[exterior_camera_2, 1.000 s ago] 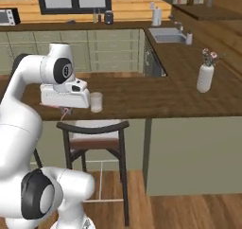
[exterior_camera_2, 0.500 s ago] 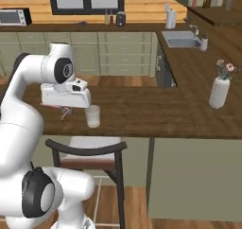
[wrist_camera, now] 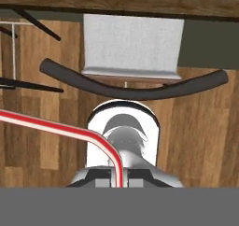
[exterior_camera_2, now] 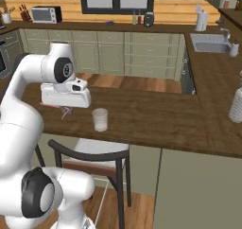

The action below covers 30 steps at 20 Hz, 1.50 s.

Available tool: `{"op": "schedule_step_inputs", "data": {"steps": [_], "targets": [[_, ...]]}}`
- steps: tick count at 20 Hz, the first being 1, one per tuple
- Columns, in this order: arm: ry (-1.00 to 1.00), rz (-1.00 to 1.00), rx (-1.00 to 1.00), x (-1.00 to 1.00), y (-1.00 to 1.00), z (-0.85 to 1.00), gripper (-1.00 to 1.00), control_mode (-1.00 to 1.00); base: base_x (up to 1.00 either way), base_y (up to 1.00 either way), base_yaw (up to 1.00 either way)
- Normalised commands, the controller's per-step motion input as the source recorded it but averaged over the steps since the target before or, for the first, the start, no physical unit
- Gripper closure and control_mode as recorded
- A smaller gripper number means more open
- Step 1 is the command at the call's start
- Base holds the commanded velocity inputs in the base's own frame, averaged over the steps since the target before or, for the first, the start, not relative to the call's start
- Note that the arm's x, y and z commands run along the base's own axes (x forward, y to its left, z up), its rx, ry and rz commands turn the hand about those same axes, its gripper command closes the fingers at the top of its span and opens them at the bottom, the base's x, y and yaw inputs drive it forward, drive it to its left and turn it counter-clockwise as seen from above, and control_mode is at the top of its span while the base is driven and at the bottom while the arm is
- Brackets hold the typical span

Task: Take a straw from the drawer in front and place it inside the glass cup on the dining counter.

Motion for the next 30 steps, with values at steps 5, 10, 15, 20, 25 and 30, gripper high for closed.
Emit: {"op": "schedule_step_inputs", "data": {"steps": [5,10,15,20,25,30], "targets": [[0.02,0.02,-0.09,0.59,-0.14,0.04,1.00,-1.00,0.00,0.00,0.00],[0.00,-0.08,-0.41,0.46,-0.38,0.04,1.00,-1.00,0.00,0.00,0.00],[0.00,-0.10,-0.48,0.42,-0.28,0.05,1.00,-1.00,0.00,0.00,0.00],[0.00,-0.09,-0.45,0.52,-0.12,-0.01,1.00,-1.00,0.00,0.00,0.00],[0.00,-0.01,-0.38,0.67,0.02,-0.14,1.00,-1.00,0.00,0.00,0.00],[0.01,0.00,-0.33,0.57,0.02,-0.14,1.00,-1.00,0.00,0.00,0.00]]}}
